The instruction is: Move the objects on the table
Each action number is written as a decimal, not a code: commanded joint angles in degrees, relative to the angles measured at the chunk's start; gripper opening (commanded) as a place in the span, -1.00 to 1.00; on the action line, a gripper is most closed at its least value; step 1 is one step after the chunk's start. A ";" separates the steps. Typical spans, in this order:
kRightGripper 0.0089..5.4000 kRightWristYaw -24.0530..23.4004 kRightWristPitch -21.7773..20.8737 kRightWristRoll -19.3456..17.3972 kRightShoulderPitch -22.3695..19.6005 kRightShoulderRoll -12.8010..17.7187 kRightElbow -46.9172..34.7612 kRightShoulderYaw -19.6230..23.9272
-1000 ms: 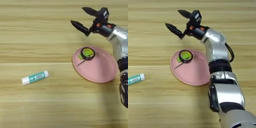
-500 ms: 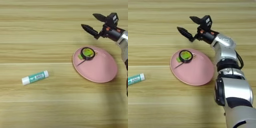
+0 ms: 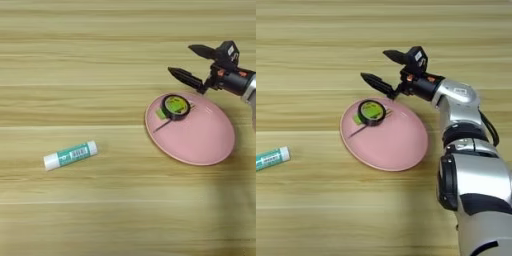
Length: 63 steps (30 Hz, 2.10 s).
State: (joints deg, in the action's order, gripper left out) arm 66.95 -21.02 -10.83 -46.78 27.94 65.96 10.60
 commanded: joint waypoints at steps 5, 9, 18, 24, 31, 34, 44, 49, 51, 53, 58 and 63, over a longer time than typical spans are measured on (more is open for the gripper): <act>1.00 2.70 -1.48 2.16 -1.98 3.30 -2.92 -1.97; 1.00 3.75 -1.39 2.91 -1.59 3.55 -2.97 -2.57; 1.00 3.78 -1.92 5.58 -0.73 3.88 -3.12 -4.63; 1.00 5.07 -2.13 6.52 0.30 3.94 -3.39 -5.52; 1.00 3.83 -2.91 8.29 0.76 3.98 -2.93 -6.65; 1.00 3.13 -3.24 9.04 0.81 3.88 -2.69 -6.88; 1.00 -0.23 -3.51 11.55 0.73 3.61 -1.76 -8.07; 1.00 -0.54 -3.61 12.15 0.89 3.49 -1.50 -8.64; 1.00 -0.73 -3.69 12.41 0.87 3.41 -1.28 -8.87; 1.00 -1.13 -3.81 12.86 0.89 3.24 -0.94 -9.21; 1.00 -2.14 -4.09 13.95 0.99 3.01 -0.17 -10.03; 1.00 -2.73 -4.06 14.28 1.04 2.95 0.20 -10.59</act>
State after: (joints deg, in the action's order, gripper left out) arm 66.47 -24.34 3.40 -42.10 29.07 68.25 -0.20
